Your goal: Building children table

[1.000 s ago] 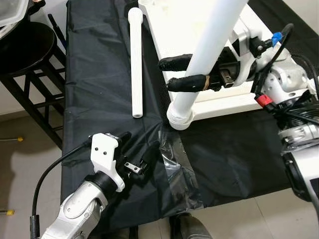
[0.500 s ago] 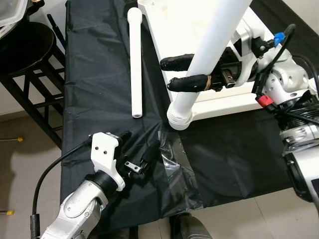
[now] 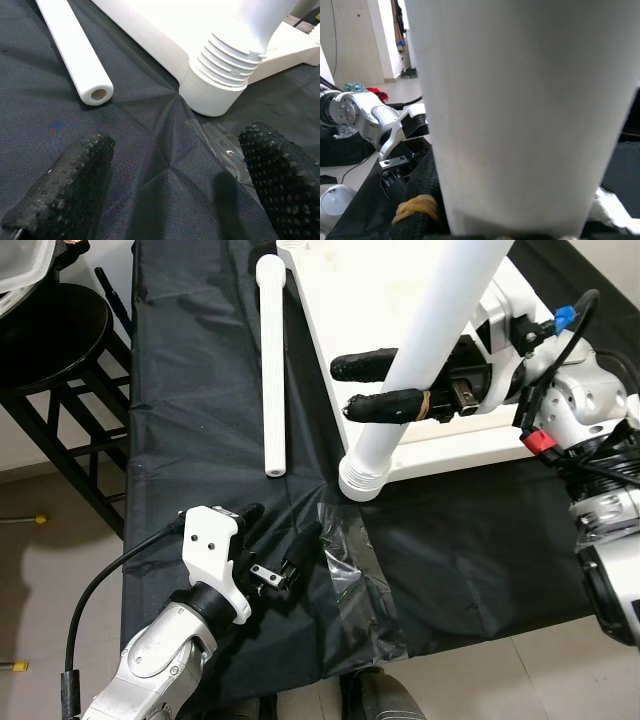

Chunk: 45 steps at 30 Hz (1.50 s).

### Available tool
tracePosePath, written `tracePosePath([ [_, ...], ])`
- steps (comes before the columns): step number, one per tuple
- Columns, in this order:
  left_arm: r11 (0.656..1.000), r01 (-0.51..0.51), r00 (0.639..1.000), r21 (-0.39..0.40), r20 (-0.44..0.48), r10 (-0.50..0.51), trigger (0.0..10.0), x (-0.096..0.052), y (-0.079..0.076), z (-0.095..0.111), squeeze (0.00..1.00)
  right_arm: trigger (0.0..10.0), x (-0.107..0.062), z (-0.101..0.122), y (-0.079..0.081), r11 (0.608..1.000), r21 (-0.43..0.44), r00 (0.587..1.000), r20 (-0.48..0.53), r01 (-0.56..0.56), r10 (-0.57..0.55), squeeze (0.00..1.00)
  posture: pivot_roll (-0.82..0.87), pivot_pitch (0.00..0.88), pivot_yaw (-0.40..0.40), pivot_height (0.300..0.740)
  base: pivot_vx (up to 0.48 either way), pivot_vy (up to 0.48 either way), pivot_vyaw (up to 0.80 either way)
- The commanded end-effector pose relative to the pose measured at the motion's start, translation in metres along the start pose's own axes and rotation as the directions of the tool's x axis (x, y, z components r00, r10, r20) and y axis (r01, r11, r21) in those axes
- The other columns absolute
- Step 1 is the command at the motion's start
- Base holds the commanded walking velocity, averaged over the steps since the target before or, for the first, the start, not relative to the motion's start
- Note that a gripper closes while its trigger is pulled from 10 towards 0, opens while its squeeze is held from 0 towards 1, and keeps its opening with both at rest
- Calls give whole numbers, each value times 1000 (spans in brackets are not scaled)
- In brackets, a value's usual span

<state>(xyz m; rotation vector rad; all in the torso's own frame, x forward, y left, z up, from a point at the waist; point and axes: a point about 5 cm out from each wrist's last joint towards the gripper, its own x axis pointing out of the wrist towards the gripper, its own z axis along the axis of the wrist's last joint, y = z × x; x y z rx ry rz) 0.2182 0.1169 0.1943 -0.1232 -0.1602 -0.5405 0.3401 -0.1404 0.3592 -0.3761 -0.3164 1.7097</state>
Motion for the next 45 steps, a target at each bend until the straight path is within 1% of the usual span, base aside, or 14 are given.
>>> tracePosePath([
  [1,1000,8,1000,-7,-15,-9,10000,-4,-3,-2,0,10000,2,-19,5,997,75,998,-56,-26,30,0,41,386,-26,740,0,0,0],
  [14,1000,10,1000,-9,-13,-10,10000,-3,-4,-2,0,10000,8,-40,0,993,109,997,-54,56,-50,0,38,387,-31,740,0,0,0],
  [16,1000,9,1000,-9,-11,-9,10000,-2,-3,-2,0,10000,13,-46,-4,980,103,983,-83,169,-161,0,31,388,-32,740,0,0,0],
  [18,1000,9,1000,-9,-11,-9,10000,-2,-3,-2,0,10000,13,-46,-4,980,103,983,-83,169,-161,0,31,388,-32,740,0,0,0],
  [20,1000,9,1000,-9,-11,-9,10000,-2,-3,-2,0,10000,17,-51,-5,966,107,969,-103,234,-223,0,29,388,-31,740,0,0,0],
  [23,1000,9,1000,-7,-9,-9,10000,0,-1,-2,0,10000,26,-61,-5,898,118,900,-167,424,-403,0,20,385,-28,740,0,0,0],
  [28,1000,10,1000,-5,-8,-10,10000,1,0,-2,0,10000,31,-67,-3,853,130,856,-199,505,-477,0,16,382,-29,740,0,0,0],
  [32,1000,12,1000,-2,-8,-12,10000,2,1,-3,0,10000,34,-79,2,754,140,760,-251,642,-600,0,5,370,-27,740,0,0,0],
  [34,1000,12,1000,-2,-8,-12,10000,3,2,-4,0,10000,35,-81,2,739,140,744,-259,659,-615,0,6,369,-27,740,0,0,0],
  [37,1000,12,1000,3,-8,-12,10000,4,2,-5,0,10000,35,-85,2,643,134,650,-292,754,-701,0,5,362,-24,740,0,0,0],
  [38,1000,12,1000,3,-8,-12,10000,4,2,-5,0,10000,35,-85,2,643,134,650,-292,754,-701,0,5,362,-24,740,0,0,0],
  [40,1000,12,1000,3,-9,-12,10000,5,2,-6,0,10000,35,-87,3,591,110,591,-318,799,-741,0,5,360,-24,740,0,0,0],
  [44,1000,12,1000,4,-9,-12,10000,5,3,-6,0,10000,36,-87,4,544,100,544,-328,833,-772,0,4,359,-24,740,0,0,0],
  [45,1000,12,1000,3,-8,-12,10000,6,3,-6,0,10000,35,-86,3,518,92,517,-327,850,-791,0,3,358,-23,740,0,0,0],
])
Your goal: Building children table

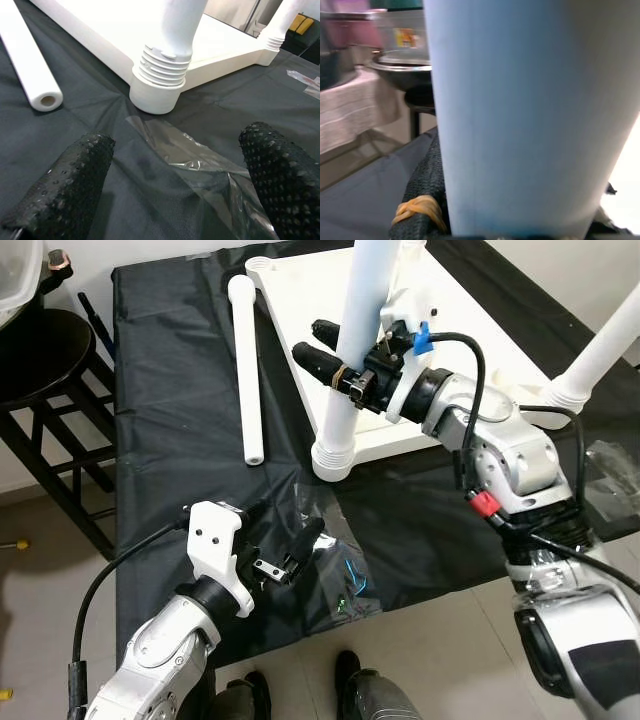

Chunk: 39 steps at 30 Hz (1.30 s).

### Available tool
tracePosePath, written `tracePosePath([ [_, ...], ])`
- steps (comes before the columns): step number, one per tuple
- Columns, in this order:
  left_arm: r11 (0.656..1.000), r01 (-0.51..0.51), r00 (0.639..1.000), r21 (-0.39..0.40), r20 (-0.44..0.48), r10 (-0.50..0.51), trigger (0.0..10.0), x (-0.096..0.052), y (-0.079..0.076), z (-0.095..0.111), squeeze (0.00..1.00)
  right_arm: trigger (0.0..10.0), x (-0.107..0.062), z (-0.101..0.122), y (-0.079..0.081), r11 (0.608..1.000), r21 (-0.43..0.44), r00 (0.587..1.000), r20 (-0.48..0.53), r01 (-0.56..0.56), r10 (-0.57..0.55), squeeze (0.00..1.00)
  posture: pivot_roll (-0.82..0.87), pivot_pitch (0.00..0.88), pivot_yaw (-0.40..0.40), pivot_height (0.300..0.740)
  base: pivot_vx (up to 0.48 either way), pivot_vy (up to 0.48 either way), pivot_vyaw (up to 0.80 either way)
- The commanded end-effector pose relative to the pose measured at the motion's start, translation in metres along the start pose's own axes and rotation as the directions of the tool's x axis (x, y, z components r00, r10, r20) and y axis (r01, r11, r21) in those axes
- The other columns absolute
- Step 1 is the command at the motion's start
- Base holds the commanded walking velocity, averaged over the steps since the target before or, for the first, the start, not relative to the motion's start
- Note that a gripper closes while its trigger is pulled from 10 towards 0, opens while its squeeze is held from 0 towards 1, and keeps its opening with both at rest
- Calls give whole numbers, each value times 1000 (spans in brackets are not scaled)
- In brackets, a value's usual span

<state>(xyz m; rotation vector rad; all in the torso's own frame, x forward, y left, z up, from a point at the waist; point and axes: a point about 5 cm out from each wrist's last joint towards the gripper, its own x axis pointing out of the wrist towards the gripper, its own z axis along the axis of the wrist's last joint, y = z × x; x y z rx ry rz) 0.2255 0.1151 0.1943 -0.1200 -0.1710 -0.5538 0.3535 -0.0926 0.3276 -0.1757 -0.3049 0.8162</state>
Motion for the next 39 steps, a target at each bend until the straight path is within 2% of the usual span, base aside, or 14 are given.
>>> tracePosePath([
  [1,1000,-2,1000,-2,-17,2,10000,-2,1,-5,0,10000,-11,-52,-6,992,59,967,-238,109,-92,0,3,358,-23,740,0,0,0],
  [5,1000,-1,1000,-2,-16,1,10000,-1,1,-5,0,10000,-12,-50,-7,985,45,960,-235,166,-151,0,3,358,-25,740,0,0,0],
  [8,1000,-2,1000,-4,-13,2,10000,-1,2,-5,0,10000,-13,-46,-1,965,27,945,-211,262,-251,0,0,358,-28,740,0,0,0],
  [12,1000,-3,1000,-4,-12,2,10000,-1,2,-5,0,10000,-15,-47,3,954,25,935,-209,298,-287,0,-1,358,-28,740,0,0,0],
  [21,1000,1,1000,-3,-10,-1,10000,-1,2,-6,0,10000,-25,-52,11,872,42,859,-201,487,-470,0,-3,349,-29,740,0,0,0],
  [25,1000,2,1000,-2,-10,-2,10000,-1,2,-6,0,10000,-27,-53,12,863,46,851,-201,504,-486,0,-3,349,-29,740,0,0,0],
  [29,1000,1,1000,-5,2,-1,10000,0,4,-4,0,10000,-30,-58,19,833,78,825,-215,548,-522,0,-1,338,-24,740,0,0,0],
  [31,1000,-18,999,-17,27,18,10000,2,9,2,0,10000,-31,-59,22,821,90,814,-226,564,-535,0,-2,332,-23,740,0,0,0],
  [33,999,-24,993,-33,114,28,10000,10,20,23,0,10000,-31,-61,24,791,96,783,-259,604,-566,0,1,324,-22,740,0,0,0],
  [34,999,-24,993,-33,114,28,10000,10,20,23,0,10000,-31,-61,24,791,96,783,-259,604,-566,0,1,324,-22,740,0,0,0],
  [35,1000,-8,988,-30,157,12,10000,15,24,36,0,10000,-31,-62,23,775,99,766,-275,624,-581,0,1,321,-22,740,0,0,0],
  [36,1000,-8,988,-30,157,12,10000,15,24,36,0,10000,-31,-62,23,775,99,766,-275,624,-581,0,1,321,-22,740,0,0,0],
  [38,997,74,961,13,267,-75,10000,29,28,71,0,10000,-30,-63,22,755,98,743,-297,648,-599,0,3,311,-23,740,0,0,0],
  [39,997,74,961,13,267,-75,10000,29,28,71,0,10000,-30,-63,22,755,98,743,-297,648,-599,0,3,311,-23,740,0,0,0],
])
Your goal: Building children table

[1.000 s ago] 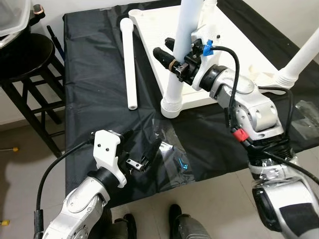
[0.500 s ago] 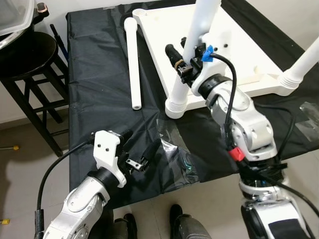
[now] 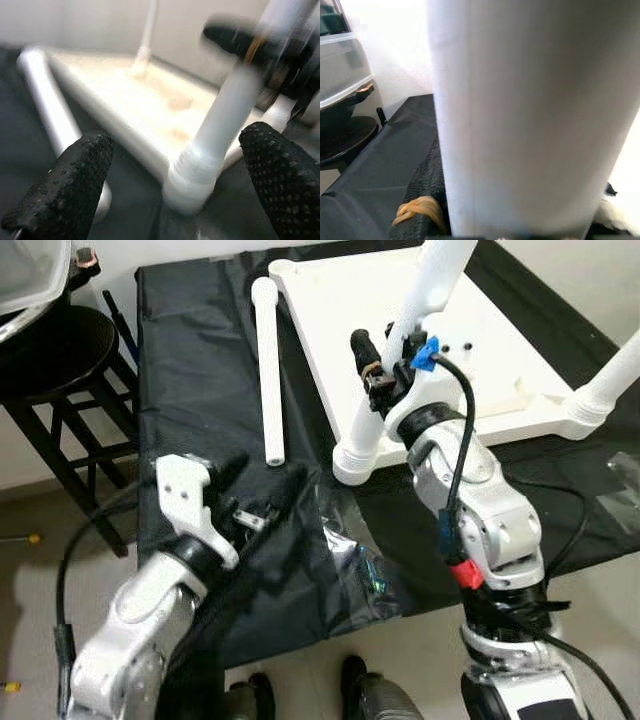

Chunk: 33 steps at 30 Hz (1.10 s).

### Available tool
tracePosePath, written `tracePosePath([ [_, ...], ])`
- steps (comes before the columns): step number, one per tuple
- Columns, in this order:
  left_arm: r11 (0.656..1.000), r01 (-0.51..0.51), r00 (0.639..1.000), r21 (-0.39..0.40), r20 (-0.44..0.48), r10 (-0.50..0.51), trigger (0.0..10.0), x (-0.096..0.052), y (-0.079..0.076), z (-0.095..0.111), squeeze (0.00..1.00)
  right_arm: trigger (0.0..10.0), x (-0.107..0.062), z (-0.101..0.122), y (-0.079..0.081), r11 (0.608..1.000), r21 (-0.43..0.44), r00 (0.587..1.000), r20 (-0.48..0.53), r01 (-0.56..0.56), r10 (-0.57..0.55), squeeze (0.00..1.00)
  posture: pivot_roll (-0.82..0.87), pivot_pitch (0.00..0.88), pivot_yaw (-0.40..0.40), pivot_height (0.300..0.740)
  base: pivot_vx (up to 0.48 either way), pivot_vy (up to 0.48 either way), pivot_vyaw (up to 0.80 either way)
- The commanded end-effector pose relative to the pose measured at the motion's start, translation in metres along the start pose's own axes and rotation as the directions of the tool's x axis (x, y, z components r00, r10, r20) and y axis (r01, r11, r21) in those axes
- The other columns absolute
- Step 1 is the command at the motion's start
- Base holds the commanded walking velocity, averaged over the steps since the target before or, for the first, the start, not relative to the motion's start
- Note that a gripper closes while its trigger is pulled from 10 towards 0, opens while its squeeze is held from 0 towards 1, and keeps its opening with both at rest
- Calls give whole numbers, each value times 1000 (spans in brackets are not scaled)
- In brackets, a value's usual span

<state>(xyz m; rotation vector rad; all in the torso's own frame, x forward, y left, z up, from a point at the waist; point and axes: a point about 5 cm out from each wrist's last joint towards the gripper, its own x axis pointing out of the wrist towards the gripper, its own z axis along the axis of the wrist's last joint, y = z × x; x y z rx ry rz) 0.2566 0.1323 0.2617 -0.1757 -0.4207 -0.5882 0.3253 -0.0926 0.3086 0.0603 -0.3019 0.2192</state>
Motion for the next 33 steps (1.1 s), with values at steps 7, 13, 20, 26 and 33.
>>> tracePosePath([
  [7,944,319,920,84,211,-330,10000,41,-10,70,0,10000,0,-56,-14,991,-82,947,-296,107,-127,0,4,300,-29,740,0,0,0],
  [13,885,440,840,149,278,-465,10000,63,-17,101,0,10000,4,-58,-10,986,-126,934,-328,104,-141,0,-3,290,-35,740,0,0,0],
  [20,819,520,774,244,272,-572,10000,88,-22,124,0,10000,12,-61,-3,973,-224,916,-375,57,-140,0,-4,282,-36,740,0,0,0],
  [26,807,533,766,253,259,-588,10000,95,-23,124,0,10000,14,-59,1,972,-231,922,-364,50,-134,0,-6,282,-33,740,0,0,0],
  [33,828,501,818,254,173,-548,10000,99,-20,116,0,10000,14,-58,8,965,-262,935,-337,19,-110,0,-3,281,-32,740,0,0,0],
])
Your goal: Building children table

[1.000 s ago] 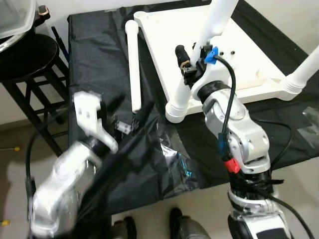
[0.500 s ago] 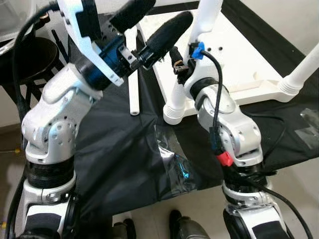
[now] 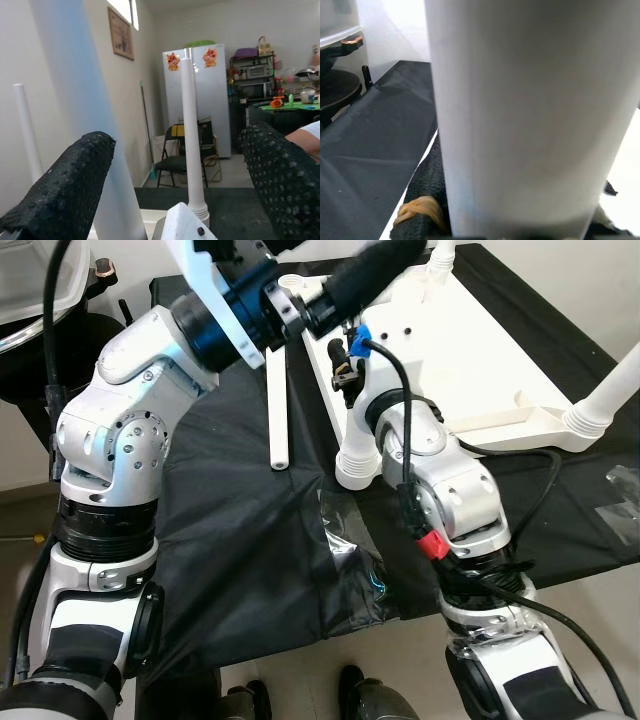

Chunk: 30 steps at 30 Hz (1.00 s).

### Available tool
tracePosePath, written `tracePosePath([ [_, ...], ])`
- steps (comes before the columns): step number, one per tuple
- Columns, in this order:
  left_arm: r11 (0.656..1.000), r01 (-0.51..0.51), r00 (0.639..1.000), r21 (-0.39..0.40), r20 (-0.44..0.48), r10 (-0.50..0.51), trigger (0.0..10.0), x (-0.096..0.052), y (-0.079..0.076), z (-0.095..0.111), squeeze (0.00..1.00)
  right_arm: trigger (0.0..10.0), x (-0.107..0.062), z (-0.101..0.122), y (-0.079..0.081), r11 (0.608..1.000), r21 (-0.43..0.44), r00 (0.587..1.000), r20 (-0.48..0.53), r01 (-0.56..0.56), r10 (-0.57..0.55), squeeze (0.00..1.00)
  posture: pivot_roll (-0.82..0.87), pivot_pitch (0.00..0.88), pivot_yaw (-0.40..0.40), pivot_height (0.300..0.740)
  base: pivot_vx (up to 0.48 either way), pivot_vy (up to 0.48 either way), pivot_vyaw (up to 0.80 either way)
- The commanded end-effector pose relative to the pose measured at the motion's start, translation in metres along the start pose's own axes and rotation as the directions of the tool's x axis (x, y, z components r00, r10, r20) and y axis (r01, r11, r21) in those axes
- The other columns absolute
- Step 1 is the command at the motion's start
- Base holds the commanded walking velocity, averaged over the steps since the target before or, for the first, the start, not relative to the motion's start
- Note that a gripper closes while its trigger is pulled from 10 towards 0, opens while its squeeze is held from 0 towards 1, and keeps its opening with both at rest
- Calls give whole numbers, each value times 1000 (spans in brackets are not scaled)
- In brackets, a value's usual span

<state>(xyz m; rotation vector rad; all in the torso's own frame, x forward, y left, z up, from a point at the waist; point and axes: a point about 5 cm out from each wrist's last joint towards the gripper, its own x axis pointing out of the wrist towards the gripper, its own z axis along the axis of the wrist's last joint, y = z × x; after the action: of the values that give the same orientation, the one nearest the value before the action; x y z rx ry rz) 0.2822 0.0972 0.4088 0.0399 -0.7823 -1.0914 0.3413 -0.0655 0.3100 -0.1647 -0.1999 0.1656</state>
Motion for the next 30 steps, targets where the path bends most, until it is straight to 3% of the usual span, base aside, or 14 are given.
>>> tracePosePath([
  [1,999,-47,998,20,-42,48,10000,-3,3,0,0,10000,-1,-53,-3,999,-41,975,-222,14,-23,0,-4,281,-32,740,0,0,0],
  [4,990,-141,988,18,-64,142,10000,-5,12,-5,0,10000,-1,-51,-1,1000,-26,979,-204,8,-13,0,-5,279,-30,740,0,0,0],
  [7,972,-219,975,-82,-44,216,10000,-1,25,-11,0,10000,-2,-50,-1,1000,-16,983,-186,0,-3,0,-3,275,-29,740,0,0,0],
  [11,965,-236,972,-112,-43,232,10000,3,27,-15,0,10000,-2,-50,-1,1000,-15,984,-179,-2,0,0,-1,273,-27,740,0,0,0],
  [13,952,-259,966,-164,-43,255,10000,12,26,-21,0,10000,-2,-49,0,1000,-11,986,-169,-7,5,0,-1,271,-25,740,0,0,0],
  [18,948,-250,968,-196,-30,249,10000,17,23,-19,0,10000,-2,-49,1,1000,-8,986,-164,-14,13,0,-2,269,-23,740,0,0,0],
  [22,970,-154,987,-187,5,158,10000,23,10,-12,0,10000,-2,-48,3,1000,-4,987,-162,-21,20,0,1,264,-20,740,0,0,0],
  [27,976,-127,991,-179,10,130,10000,24,7,-10,0,10000,-2,-49,3,1000,-3,987,-162,-22,21,0,1,264,-20,740,0,0,0],
  [28,986,-99,995,-135,-2,99,0,26,2,-12,0,10000,-2,-48,3,1000,0,987,-161,-21,21,0,-1,260,-18,740,0,0,0],
  [29,993,-81,997,-82,-14,80,0,26,0,-14,0,10000,-2,-48,3,1000,2,987,-161,-19,19,0,-2,259,-16,740,0,0,0],
  [30,993,-81,997,-82,-14,80,0,26,0,-14,0,10000,-2,-48,3,1000,2,987,-161,-19,19,0,-2,259,-16,740,0,0,0],
])
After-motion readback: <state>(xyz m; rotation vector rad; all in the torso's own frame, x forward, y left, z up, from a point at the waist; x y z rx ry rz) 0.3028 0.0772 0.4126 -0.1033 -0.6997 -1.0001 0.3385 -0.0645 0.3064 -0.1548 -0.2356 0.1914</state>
